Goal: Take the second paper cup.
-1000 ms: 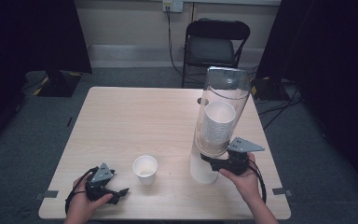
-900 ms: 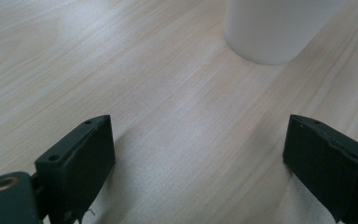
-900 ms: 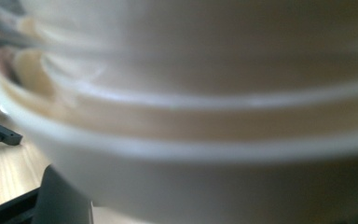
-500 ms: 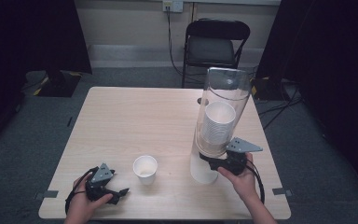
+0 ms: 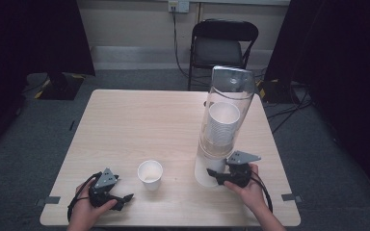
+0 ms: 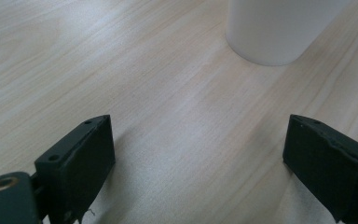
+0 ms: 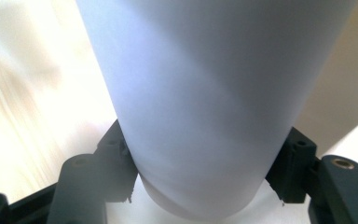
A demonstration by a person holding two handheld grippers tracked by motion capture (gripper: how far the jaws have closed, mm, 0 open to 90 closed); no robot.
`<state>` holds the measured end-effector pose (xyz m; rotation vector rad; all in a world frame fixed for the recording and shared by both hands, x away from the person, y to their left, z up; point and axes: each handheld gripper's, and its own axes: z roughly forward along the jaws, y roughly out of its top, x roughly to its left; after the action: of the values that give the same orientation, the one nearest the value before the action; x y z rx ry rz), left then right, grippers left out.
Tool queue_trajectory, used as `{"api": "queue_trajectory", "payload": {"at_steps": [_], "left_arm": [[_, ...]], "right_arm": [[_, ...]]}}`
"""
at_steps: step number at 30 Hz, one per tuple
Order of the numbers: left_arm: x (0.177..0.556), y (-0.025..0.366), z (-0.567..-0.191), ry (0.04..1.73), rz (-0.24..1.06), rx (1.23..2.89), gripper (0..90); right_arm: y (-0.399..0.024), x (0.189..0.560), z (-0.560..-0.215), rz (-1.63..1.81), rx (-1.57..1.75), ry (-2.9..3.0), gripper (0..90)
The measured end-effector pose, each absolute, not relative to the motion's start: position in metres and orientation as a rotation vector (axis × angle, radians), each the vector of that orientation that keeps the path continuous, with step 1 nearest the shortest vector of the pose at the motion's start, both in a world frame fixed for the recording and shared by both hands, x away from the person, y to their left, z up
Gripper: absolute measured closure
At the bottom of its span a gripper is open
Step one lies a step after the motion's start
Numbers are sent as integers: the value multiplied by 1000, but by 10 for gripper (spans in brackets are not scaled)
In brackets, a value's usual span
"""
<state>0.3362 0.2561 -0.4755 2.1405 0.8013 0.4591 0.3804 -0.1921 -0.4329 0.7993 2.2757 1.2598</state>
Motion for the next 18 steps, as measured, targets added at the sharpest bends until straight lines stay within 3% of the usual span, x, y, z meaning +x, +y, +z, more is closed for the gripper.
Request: {"api": "queue_trajectory", "payload": {"at_steps": [18], "left_arm": [[336, 256, -476, 801, 459, 2141, 84]], "right_arm": [[-203, 380, -434, 1281, 753, 2338, 351]]}}
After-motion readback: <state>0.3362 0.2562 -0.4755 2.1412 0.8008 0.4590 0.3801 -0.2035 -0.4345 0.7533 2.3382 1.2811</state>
